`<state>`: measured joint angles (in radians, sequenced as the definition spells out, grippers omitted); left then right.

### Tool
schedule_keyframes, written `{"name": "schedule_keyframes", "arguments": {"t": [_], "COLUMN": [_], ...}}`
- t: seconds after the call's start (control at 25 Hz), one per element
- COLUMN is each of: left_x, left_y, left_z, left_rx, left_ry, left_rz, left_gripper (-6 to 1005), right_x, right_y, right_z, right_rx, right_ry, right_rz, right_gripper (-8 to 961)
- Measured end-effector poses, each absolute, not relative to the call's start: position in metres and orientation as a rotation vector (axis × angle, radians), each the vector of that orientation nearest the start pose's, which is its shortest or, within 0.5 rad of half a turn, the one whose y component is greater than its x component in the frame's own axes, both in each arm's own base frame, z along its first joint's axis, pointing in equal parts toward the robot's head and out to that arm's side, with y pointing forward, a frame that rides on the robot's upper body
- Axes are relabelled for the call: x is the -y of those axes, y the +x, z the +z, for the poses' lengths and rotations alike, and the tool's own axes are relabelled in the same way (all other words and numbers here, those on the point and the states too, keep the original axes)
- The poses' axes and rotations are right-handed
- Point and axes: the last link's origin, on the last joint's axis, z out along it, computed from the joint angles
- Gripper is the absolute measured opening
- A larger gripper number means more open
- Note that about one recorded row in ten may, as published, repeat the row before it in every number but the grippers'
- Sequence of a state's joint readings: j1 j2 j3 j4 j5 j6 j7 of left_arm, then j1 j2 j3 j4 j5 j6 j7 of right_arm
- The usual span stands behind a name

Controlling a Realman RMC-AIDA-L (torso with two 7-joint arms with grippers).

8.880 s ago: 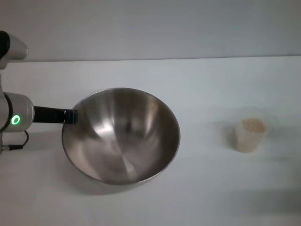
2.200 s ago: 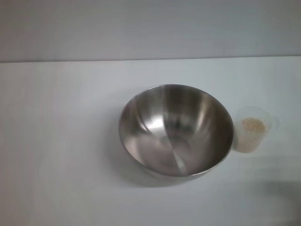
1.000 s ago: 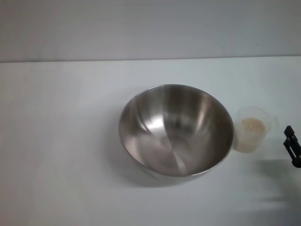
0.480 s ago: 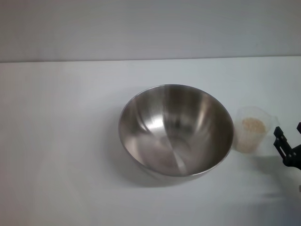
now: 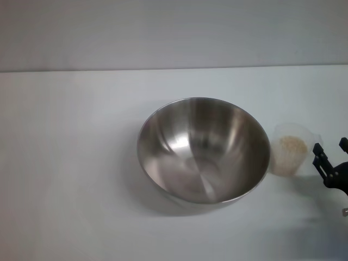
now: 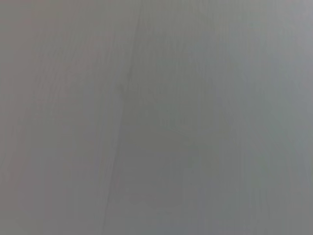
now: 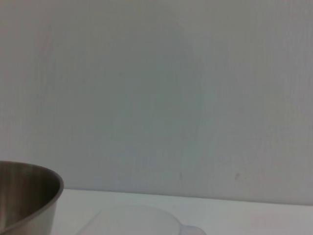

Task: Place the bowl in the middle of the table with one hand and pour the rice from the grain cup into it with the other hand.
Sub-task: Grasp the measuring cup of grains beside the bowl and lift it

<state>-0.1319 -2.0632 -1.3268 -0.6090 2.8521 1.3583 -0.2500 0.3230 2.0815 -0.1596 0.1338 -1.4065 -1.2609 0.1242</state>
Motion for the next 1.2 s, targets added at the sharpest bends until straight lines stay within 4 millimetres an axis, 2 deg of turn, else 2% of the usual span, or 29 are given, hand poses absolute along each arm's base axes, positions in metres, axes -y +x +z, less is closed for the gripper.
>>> {"name": "schedule_keyframes", "arguments": {"t": [0.72,1.0,1.08,1.2], "left_x": [-0.292,-0.295,-0.296,-0.296], "left_y": [-0.285,-0.282,-0.281,-0.280], "left_z": [0.047,0.048,0.047,0.047], "left_rx": [0.305,0.298,0.297,0.296], "left_ry": [-1.388,-1.389,-1.390,-1.392], "left_rz": [-1.107,-1.114,-1.117,-1.119], "left_gripper": [501,501,501,501], "right_x": [-0.277,-0.281,-0.281,-0.282], "right_y": [0.360,0.361,0.362,0.362], "right_z": [-0.036,-0.036,-0.035,-0.034], "right_rx": [-0.578,-0.580,-0.579,-0.574], "right_ry": [-1.710,-1.717,-1.717,-1.717], "right_rz": [0.563,0.545,0.544,0.541], "right_gripper": [589,383,291,257]}}
